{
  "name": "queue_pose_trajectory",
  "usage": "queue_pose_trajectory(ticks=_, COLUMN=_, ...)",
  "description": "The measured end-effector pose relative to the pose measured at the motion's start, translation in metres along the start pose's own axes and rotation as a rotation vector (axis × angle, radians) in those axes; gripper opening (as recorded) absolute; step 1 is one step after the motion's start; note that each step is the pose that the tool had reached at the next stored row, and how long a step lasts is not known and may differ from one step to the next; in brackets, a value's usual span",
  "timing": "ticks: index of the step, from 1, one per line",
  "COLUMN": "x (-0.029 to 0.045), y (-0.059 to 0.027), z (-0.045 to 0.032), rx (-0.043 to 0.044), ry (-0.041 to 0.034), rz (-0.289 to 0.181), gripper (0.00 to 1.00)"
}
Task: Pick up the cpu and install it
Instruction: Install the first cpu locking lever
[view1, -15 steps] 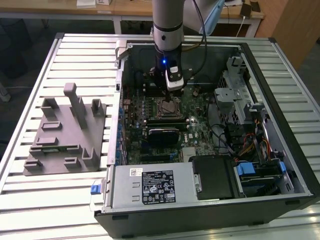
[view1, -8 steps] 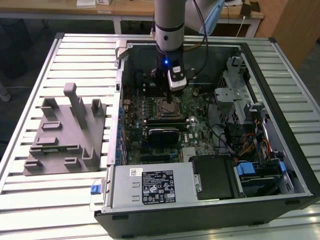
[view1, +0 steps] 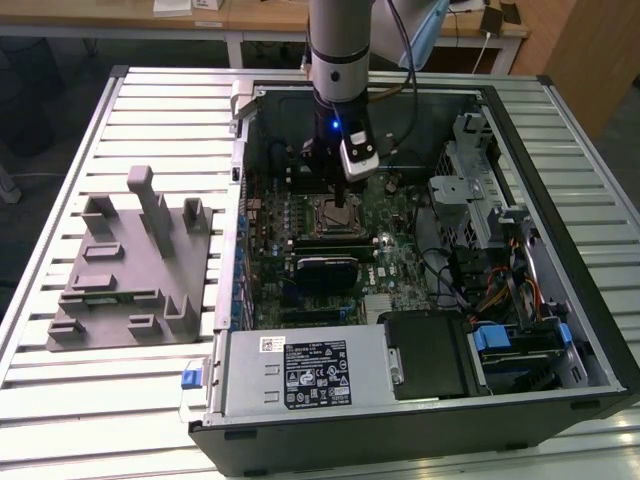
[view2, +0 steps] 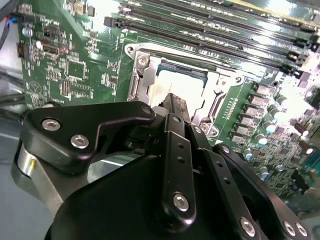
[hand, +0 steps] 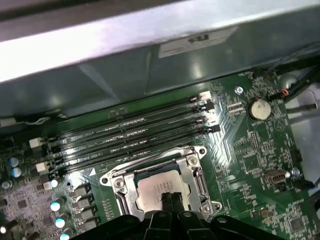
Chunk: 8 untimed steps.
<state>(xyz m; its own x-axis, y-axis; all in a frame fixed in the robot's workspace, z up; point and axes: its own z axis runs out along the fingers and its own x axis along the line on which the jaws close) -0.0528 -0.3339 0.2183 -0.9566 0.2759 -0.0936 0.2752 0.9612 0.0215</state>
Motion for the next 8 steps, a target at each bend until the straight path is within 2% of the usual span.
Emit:
queue_pose_trajectory(ticks=3, x=0.0, y=0.0, z=-0.0008, rx=-0.0007, ry=0.0003, rz=-0.008, gripper=0.11)
queue_pose_trajectory(ticks=8, x=-0.0008, y=0.0002, z=-0.0086, rx=-0.0008, ry=0.0002, rz=-0.008, gripper=0.11)
